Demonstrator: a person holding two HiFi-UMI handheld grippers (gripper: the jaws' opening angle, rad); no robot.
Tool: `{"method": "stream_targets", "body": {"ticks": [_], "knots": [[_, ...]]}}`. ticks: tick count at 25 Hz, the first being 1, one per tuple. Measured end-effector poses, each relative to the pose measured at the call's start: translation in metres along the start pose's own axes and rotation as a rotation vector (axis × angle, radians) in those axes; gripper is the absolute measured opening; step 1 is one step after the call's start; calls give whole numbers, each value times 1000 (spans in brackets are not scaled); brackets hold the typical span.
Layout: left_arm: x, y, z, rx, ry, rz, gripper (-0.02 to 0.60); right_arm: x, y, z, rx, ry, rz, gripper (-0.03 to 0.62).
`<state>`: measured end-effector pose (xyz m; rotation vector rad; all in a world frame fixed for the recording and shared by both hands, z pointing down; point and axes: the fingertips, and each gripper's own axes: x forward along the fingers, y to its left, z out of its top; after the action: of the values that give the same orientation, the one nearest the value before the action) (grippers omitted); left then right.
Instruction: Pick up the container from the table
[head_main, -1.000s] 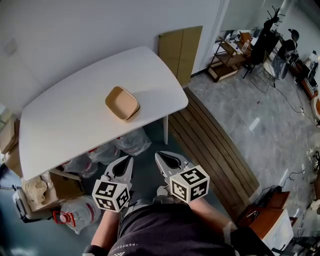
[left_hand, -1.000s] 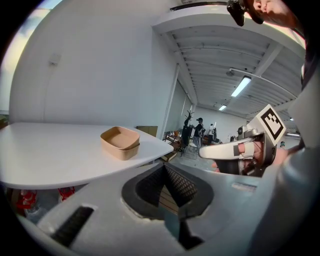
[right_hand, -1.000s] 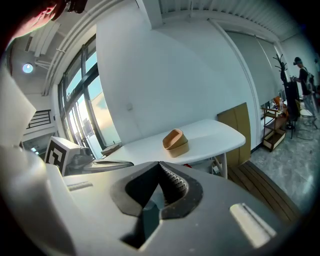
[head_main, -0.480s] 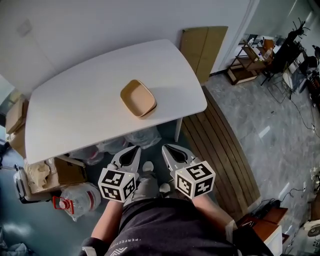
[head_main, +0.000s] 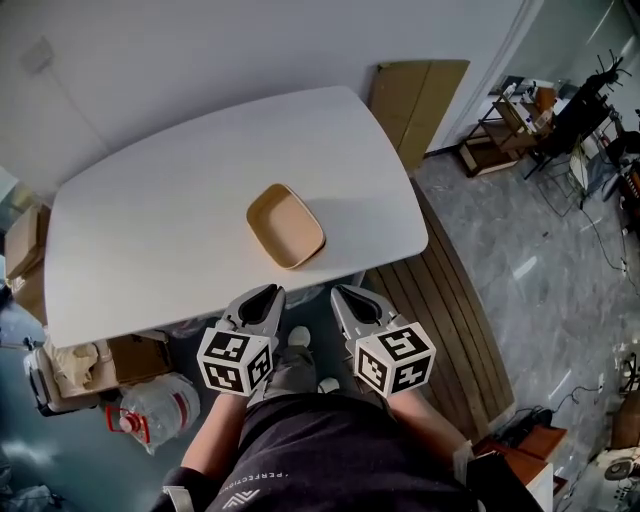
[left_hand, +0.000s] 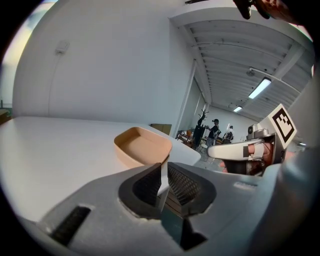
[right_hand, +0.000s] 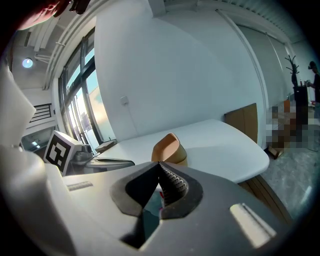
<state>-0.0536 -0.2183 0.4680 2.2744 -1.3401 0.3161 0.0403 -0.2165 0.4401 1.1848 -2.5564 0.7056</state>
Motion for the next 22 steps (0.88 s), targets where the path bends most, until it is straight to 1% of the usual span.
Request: {"method": "stream_targets", "body": {"ticks": [11,14,22], "knots": [[32,59,27,-87,-7,39,72,51,-17,39,-22,2,-31,0],[38,74,30,-90,0,48,78,60,-18,50,-37,-8,-42,0],[59,95,33,-116,45,23,124,88,-31,69,-66,-18,-92,0]]}}
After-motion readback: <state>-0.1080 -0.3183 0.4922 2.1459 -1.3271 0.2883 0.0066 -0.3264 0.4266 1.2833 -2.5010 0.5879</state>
